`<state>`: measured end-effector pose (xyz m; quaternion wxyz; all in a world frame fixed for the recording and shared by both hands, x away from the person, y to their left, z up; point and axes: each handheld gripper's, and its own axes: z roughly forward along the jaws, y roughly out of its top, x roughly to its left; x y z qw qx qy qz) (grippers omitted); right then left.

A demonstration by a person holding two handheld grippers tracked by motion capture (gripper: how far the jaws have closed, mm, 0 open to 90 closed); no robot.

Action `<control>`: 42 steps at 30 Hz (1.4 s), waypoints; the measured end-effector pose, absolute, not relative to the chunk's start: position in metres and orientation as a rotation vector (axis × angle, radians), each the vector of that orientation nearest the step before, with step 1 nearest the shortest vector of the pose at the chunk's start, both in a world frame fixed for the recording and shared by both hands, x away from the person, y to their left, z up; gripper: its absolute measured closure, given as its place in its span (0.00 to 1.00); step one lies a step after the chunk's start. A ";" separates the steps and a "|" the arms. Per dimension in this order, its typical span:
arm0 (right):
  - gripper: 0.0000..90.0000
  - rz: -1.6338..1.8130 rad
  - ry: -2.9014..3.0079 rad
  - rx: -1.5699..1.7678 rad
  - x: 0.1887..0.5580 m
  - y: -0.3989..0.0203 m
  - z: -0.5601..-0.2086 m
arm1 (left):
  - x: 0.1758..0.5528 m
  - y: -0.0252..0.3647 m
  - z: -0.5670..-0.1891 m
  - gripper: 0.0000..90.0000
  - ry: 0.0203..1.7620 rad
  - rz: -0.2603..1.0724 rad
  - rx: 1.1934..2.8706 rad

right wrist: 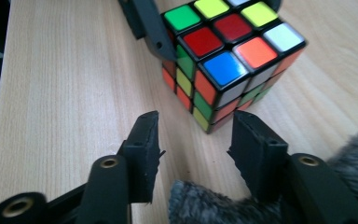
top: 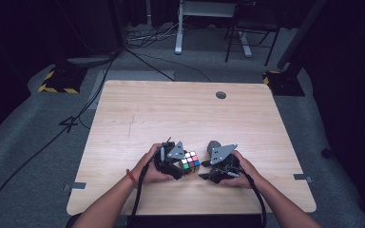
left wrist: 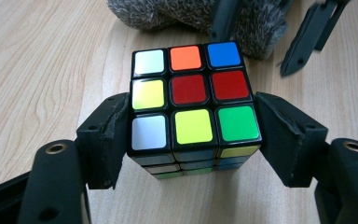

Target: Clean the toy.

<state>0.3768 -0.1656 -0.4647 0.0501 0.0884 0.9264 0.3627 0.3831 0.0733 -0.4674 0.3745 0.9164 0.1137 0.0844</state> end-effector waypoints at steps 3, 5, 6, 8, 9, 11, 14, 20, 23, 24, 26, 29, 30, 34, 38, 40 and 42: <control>0.53 1.122 2.791 0.280 0.376 -0.174 -0.457 | 0.384 0.074 -0.468 0.34 0.284 0.209 2.348; 0.51 1.135 2.752 0.296 0.375 -0.182 -0.450 | 0.384 0.075 -0.469 0.34 0.288 0.199 2.349; 0.50 1.146 2.734 0.309 0.376 -0.187 -0.446 | 0.385 0.075 -0.470 0.34 0.282 0.197 2.353; 0.48 1.149 2.688 0.343 0.377 -0.197 -0.439 | 0.385 0.075 -0.470 0.34 0.278 0.196 2.355; 0.46 1.145 2.672 0.361 0.378 -0.201 -0.437 | 0.385 0.076 -0.471 0.34 0.292 0.188 2.351; 0.44 1.136 2.642 0.396 0.381 -0.209 -0.434 | 0.386 0.076 -0.472 0.33 0.288 0.194 2.361; 0.40 1.092 2.617 0.467 0.389 -0.220 -0.436 | 0.387 0.078 -0.474 0.28 0.311 0.206 2.365; 0.37 1.009 2.675 0.545 0.402 -0.225 -0.453 | 0.390 0.084 -0.476 0.24 0.369 0.228 2.348; 0.37 0.950 2.724 0.548 0.406 -0.223 -0.463 | 0.393 0.087 -0.477 0.22 0.387 0.230 2.340; 0.38 0.929 2.745 0.550 0.407 -0.222 -0.467 | 0.393 0.087 -0.477 0.22 0.392 0.222 2.333; 0.41 0.898 2.763 0.550 0.408 -0.220 -0.473 | 0.394 0.088 -0.478 0.21 0.394 0.222 2.338; 0.44 0.898 2.785 0.582 0.412 -0.220 -0.481 | 0.395 0.088 -0.479 0.21 0.400 0.206 2.330; 0.47 0.897 2.787 0.576 0.412 -0.220 -0.480 | 0.395 0.088 -0.480 0.21 0.406 0.206 2.333; 0.57 0.909 2.795 0.590 0.413 -0.222 -0.481 | 0.397 0.086 -0.483 0.20 0.404 0.180 2.330; 0.72 0.919 2.777 0.589 0.413 -0.222 -0.481 | 0.398 0.083 -0.484 0.19 0.380 0.158 2.317; 0.75 0.912 2.768 0.583 0.413 -0.222 -0.480 | 0.398 0.081 -0.485 0.19 0.376 0.143 2.308; 0.78 0.911 2.760 0.574 0.413 -0.222 -0.480 | 0.399 0.079 -0.486 0.18 0.369 0.143 2.311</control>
